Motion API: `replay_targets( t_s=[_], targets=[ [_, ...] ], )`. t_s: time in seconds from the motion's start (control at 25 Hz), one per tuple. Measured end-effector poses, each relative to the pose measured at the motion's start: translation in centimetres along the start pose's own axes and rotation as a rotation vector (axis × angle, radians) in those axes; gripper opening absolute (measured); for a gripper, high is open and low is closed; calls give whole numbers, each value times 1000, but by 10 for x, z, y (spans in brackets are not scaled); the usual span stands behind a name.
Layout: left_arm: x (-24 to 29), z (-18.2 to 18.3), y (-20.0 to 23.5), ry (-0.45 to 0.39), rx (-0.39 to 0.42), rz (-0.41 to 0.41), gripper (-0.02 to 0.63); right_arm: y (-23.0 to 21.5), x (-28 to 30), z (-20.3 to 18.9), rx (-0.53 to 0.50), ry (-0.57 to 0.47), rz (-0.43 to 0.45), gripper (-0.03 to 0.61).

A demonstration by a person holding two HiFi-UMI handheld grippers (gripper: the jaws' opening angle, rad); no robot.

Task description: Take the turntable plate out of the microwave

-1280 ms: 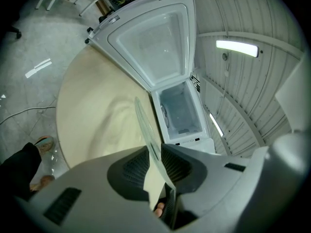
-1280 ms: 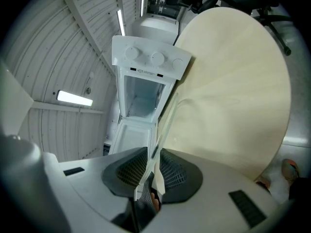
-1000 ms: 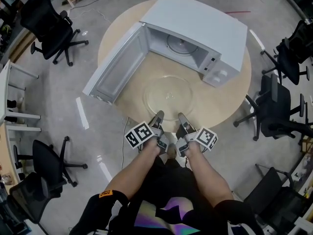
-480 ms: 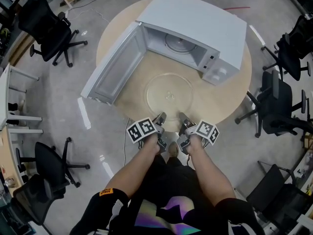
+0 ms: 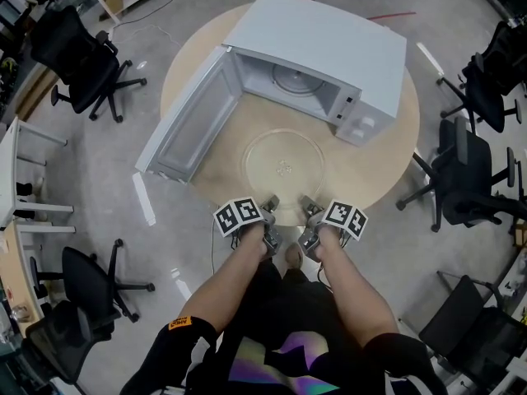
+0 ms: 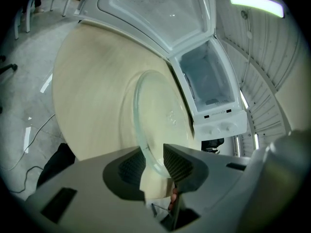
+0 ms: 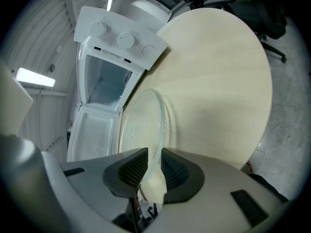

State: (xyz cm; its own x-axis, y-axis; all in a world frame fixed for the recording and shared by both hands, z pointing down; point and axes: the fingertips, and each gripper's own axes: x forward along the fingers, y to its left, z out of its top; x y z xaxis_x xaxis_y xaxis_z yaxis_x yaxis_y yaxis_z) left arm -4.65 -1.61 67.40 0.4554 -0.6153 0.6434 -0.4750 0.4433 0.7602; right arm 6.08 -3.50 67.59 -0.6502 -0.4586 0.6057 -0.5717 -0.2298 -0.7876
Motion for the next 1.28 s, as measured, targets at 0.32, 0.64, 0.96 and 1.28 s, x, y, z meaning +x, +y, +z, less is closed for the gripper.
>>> replay_targets(
  t_s=[0.32,0.64,0.96,1.28],
  targets=[
    [0,-6,5,123,-72,87,152,-3,-6,0,-79,39,-83,77],
    [0,-20,9,238,-148,95,152,-8,-10,3,-189,68,-147,77],
    [-12,-37,9,303,45,146,150,-13,-17,18,-252,53,-181,77],
    [-37,-41,-25,127,264,-22,147,-10,-51,18,-440,-31,-175,77]
  ],
)
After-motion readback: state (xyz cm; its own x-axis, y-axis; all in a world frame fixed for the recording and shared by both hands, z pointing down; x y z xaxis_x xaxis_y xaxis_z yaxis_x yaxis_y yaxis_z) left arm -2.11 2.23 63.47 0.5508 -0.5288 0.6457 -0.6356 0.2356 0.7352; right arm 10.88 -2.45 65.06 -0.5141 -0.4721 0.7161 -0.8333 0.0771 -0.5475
